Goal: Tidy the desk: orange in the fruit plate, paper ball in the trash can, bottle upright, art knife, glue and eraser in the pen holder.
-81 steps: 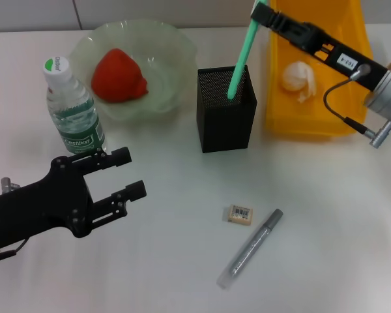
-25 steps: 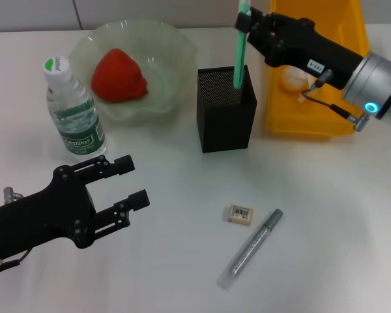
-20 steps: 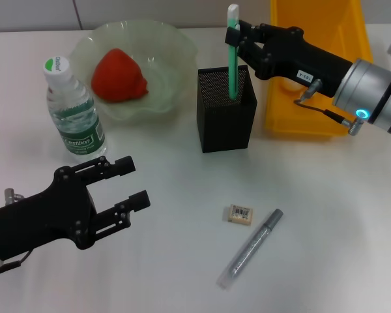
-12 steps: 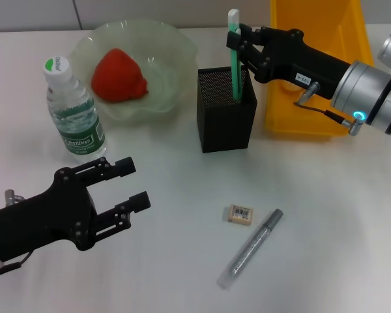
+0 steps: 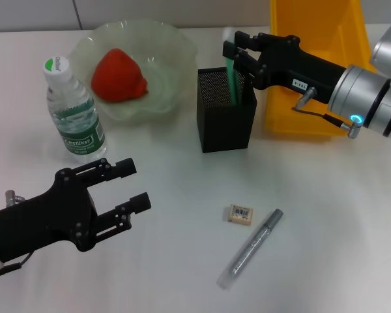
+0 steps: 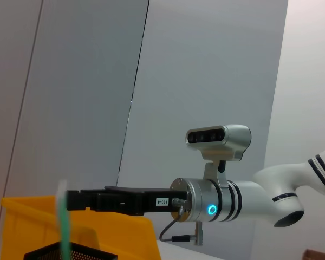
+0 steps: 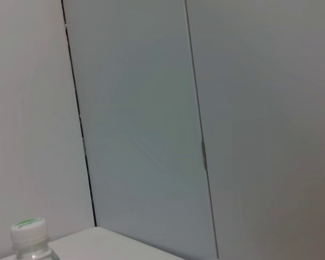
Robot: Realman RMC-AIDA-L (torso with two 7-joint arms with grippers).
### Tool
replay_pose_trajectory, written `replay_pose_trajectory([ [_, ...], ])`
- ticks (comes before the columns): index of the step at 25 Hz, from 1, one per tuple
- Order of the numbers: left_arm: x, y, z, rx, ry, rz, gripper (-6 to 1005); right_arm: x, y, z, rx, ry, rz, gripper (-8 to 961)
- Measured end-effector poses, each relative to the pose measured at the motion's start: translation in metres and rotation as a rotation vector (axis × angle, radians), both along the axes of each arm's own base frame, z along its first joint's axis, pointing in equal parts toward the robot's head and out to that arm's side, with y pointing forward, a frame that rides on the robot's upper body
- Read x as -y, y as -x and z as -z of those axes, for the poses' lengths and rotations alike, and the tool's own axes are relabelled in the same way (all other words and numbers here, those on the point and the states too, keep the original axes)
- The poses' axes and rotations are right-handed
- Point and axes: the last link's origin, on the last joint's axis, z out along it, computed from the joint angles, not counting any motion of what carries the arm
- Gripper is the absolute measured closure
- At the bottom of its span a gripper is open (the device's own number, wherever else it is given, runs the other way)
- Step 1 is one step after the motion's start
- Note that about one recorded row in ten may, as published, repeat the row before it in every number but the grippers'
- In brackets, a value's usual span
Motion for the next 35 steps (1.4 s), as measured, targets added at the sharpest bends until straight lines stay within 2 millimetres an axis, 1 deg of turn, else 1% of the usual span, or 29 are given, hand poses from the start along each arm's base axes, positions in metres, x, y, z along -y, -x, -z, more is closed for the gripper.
replay_pose_trajectory([
  [4,0.0,0.0,0.0,0.0,0.002,0.001,356,0.0,-0.001,0.0,0.008,0.001,0.001,640],
  [9,0.0,0.0,0.0,0.0,0.003,0.001,355,0.0,0.0,-0.001,0.005,-0.002,-0.002,536],
  [12,0.0,0.0,0.0,0.0,0.003,0.001,355,0.001,0.002,-0.005,-0.033,-0.002,-0.01,473],
  [14,0.001,0.0,0.001,-0.006,0.01,0.003,354,0.006,0.007,-0.012,-0.095,0.021,-0.037,432],
  [15,0.001,0.0,0.001,-0.006,0.01,0.003,354,0.012,0.012,-0.02,-0.154,0.049,-0.076,411],
  [16,0.001,0.0,0.001,-0.006,0.01,0.003,354,0.012,0.012,-0.02,-0.154,0.049,-0.076,387],
  [19,0.001,0.002,0.001,-0.019,0.025,0.001,354,0.024,0.018,-0.038,-0.211,0.098,-0.151,314],
  [20,0.002,0.002,0.001,-0.025,0.032,0.002,353,0.036,0.021,-0.049,-0.207,0.14,-0.222,290],
  [21,0.002,0.002,0.001,-0.025,0.032,0.002,353,0.036,0.021,-0.049,-0.207,0.14,-0.222,292],
  [22,0.002,0.003,0.001,-0.032,0.038,0.004,353,0.041,0.022,-0.054,-0.195,0.163,-0.251,294],
  [23,0.003,0.004,0.002,-0.046,0.053,0.01,353,0.051,0.025,-0.061,-0.147,0.225,-0.303,296],
  [24,0.002,0.004,0.003,-0.053,0.058,0.011,353,0.051,0.025,-0.061,-0.147,0.225,-0.303,296],
  [26,0.002,0.004,0.003,-0.053,0.058,0.011,353,0.057,0.025,-0.063,-0.064,0.312,-0.324,297],
  [29,0.001,0.005,0.005,-0.076,0.072,0.01,352,0.058,0.025,-0.064,0.078,0.406,-0.313,297],
  [30,0.001,0.005,0.005,-0.078,0.073,0.01,352,0.057,0.025,-0.062,0.178,0.468,-0.302,297],
  [31,0.001,0.005,0.005,-0.078,0.073,0.01,352,0.057,0.025,-0.062,0.178,0.468,-0.302,296],
  [35,0.0,0.005,0.005,-0.079,0.074,0.013,351,0.051,0.028,-0.058,0.349,0.597,-0.261,296],
])
